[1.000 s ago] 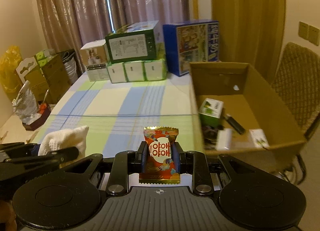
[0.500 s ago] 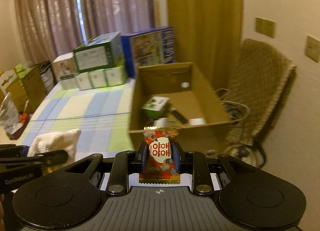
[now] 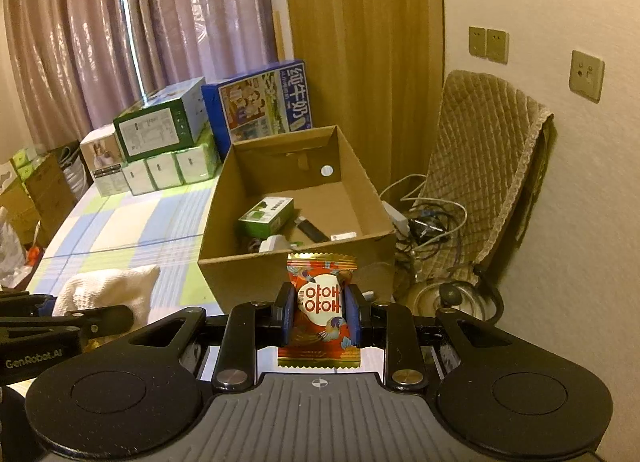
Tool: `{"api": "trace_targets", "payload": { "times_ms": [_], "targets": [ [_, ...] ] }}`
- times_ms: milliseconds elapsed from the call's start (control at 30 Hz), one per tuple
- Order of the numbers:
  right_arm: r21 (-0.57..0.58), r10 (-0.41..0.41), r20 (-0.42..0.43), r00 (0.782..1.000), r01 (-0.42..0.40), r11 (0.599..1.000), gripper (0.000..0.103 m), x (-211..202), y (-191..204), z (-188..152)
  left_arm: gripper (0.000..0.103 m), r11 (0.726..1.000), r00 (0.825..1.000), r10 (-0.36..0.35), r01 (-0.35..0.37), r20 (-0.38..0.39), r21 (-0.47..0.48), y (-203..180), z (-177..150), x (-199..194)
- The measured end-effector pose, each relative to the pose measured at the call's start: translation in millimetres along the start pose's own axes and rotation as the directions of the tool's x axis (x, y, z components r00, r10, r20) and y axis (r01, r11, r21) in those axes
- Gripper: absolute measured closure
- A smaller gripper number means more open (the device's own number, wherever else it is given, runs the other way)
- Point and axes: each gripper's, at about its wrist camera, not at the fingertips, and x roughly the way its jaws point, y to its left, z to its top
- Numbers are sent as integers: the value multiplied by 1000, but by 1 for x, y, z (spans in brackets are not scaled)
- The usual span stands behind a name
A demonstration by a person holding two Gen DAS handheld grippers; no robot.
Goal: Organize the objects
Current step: 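Carry the towel and candy to the cardboard box with both grippers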
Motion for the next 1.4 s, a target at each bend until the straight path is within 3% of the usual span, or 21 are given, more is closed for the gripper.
{"api": "trace_targets", "payload": {
  "times_ms": [700, 1033, 1400],
  "targets": [
    [-10, -3, -14, 1000, 3, 1000, 80, 13, -4, 8, 73, 999, 1000, -13, 14, -14, 46, -15, 8, 19],
    [-28, 17, 2, 1000, -17, 999, 80, 29, -13, 41, 73, 999, 999, -38, 38, 8, 30, -13, 42, 34],
    [-43, 38, -14, 999, -39, 998, 80, 68, -22, 75, 73, 998, 999, -36, 35, 21, 50, -17, 92, 77]
  ]
}}
